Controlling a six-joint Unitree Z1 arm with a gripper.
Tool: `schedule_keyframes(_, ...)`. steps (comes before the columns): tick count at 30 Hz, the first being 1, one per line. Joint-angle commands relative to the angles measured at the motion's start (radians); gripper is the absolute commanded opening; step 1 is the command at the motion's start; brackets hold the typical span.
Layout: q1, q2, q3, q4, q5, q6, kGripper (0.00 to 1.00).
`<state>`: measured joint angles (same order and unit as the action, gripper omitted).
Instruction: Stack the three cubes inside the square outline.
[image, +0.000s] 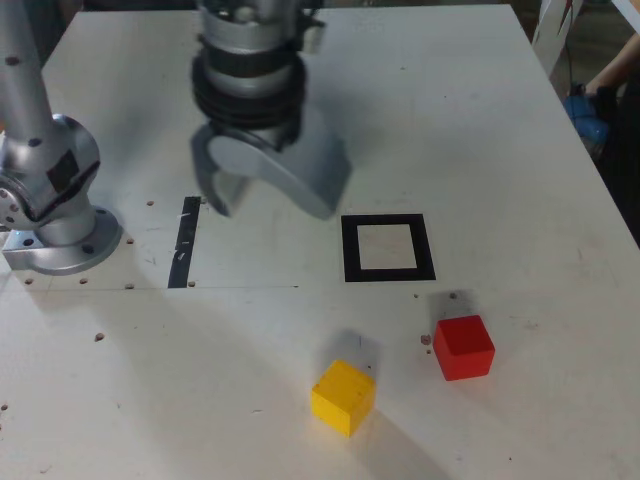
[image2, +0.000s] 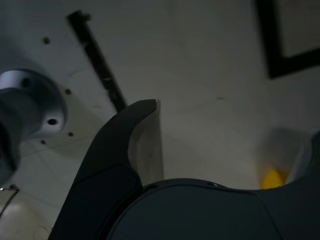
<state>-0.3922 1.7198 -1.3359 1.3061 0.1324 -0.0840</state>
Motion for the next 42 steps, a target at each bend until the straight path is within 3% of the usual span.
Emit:
schedule_keyframes(1, -0.004, 0.017, -0.114, 0.006, -0.001, 0.002, 0.97)
schedule_keyframes(10, -0.02, 0.105, -0.247, 0.006, -0.022, 0.001, 0.97)
schedule_keyframes(20, -0.033, 0.248, -0.32, -0.024, -0.086, -0.028, 0.94)
schedule_keyframes(28, -0.036, 0.305, -0.327, -0.089, -0.088, -0.121, 0.91)
schedule_keyframes(42, -0.049, 0.391, -0.369, -0.121, -0.089, -0.201, 0.89)
